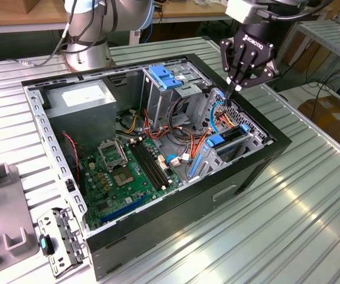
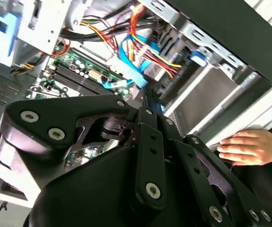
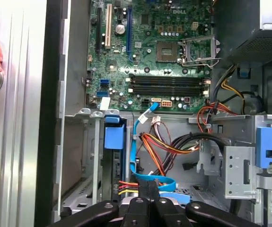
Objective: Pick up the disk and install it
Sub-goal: 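Insert the second disk wire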
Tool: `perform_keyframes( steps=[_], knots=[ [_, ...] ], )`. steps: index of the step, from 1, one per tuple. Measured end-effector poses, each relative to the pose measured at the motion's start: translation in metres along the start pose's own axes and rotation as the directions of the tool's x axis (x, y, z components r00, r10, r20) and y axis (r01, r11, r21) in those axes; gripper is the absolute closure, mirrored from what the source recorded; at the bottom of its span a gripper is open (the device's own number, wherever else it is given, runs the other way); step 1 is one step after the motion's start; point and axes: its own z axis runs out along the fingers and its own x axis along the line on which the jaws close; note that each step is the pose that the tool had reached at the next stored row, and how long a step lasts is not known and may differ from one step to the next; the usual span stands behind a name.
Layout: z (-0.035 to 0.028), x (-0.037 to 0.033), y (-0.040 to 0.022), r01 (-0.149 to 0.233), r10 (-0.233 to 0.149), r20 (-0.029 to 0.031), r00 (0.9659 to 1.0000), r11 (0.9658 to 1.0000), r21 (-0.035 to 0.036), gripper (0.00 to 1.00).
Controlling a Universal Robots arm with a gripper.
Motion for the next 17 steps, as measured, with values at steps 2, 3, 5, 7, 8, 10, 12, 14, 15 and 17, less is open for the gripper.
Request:
perform_keyframes(
  steps=[2,3,5,7,8,10,12,14,15,17],
  knots=[
    [0.0012,-0.0084,-0.0020,-0.002,0.002,-0.0295,0.9996,1.0000,-0.0079,0.89],
    [0.0013,-0.0111,-0.0031,-0.004,0.003,-0.0584,0.9983,0.9999,-0.0113,0.89],
    [0.0017,-0.0157,-0.0044,-0.006,0.004,-0.0860,0.9963,0.9999,-0.0159,0.89],
    [0.0028,-0.0217,-0.0060,-0.008,0.005,-0.1103,0.9939,0.9998,-0.0204,0.89],
    [0.0040,-0.0239,-0.0062,-0.009,0.006,-0.1252,0.9921,0.9997,-0.0212,0.89],
    [0.0055,-0.0249,-0.0066,-0.010,0.007,-0.1402,0.9901,0.9997,-0.0217,0.89],
    [0.0079,-0.0257,-0.0068,-0.012,0.008,-0.1565,0.9877,0.9997,-0.0220,0.89],
    [0.0103,-0.0266,-0.0071,-0.013,0.009,-0.1716,0.9851,0.9997,-0.0223,0.82],
    [0.0118,-0.0271,-0.0072,-0.014,0.010,-0.1801,0.9836,0.9997,-0.0225,0.82],
    [0.0149,-0.0282,-0.0076,-0.015,0.011,-0.1961,0.9805,0.9996,-0.0228,0.82]
  ],
)
